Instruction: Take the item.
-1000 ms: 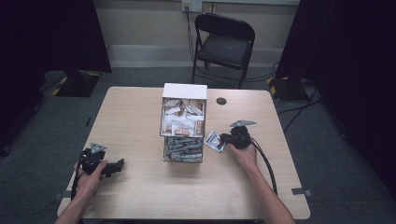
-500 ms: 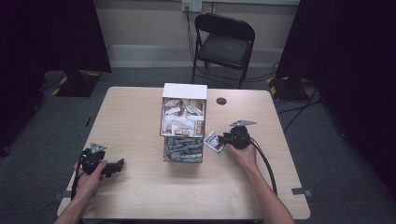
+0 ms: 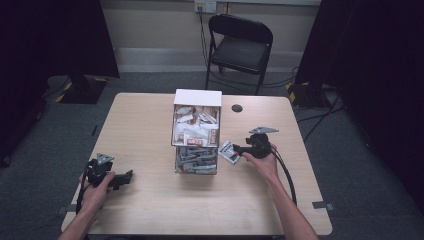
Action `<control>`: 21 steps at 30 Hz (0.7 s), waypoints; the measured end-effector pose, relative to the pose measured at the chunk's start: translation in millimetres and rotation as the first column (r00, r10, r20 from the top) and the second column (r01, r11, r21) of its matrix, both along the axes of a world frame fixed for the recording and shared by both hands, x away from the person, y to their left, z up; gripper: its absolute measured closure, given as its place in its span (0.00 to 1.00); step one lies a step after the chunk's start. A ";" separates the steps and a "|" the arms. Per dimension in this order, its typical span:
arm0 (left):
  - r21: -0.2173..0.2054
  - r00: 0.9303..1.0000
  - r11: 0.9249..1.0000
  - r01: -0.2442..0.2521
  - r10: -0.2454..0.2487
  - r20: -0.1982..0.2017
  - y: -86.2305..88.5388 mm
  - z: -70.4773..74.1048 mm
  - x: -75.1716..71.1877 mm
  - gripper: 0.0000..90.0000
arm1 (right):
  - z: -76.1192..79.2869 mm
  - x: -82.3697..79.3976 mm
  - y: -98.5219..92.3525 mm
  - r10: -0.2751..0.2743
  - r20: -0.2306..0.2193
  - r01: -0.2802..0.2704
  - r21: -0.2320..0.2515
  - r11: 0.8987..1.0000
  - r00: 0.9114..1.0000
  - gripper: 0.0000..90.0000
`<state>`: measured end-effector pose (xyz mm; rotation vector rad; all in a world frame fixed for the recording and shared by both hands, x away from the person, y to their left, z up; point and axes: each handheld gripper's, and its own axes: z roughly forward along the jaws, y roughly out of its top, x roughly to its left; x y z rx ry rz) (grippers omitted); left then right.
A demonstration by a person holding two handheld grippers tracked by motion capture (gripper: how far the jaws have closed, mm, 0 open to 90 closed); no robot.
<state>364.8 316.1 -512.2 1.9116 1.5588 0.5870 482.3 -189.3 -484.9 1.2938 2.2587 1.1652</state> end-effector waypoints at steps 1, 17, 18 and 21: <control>0.000 1.000 1.000 0.000 0.000 0.000 0.0 0.0 0.0 0.00 | 2.2 -0.8 -0.4 -0.004 0.003 0.004 0.004 1.000 1.000 0.29; 0.000 1.000 1.000 0.008 -0.008 -0.001 0.5 0.0 0.5 0.00 | 40.6 -23.2 -15.0 -0.022 0.059 0.019 0.039 0.999 0.998 0.17; 0.000 1.000 1.000 0.008 -0.008 -0.001 0.5 0.0 0.5 0.00 | 42.9 -25.5 -15.6 -0.017 0.061 0.014 0.039 0.999 0.998 0.17; 0.000 1.000 1.000 0.008 -0.008 -0.001 0.5 0.0 0.5 0.00 | 49.6 -32.6 -18.0 -0.025 0.062 0.022 0.043 0.999 0.998 0.16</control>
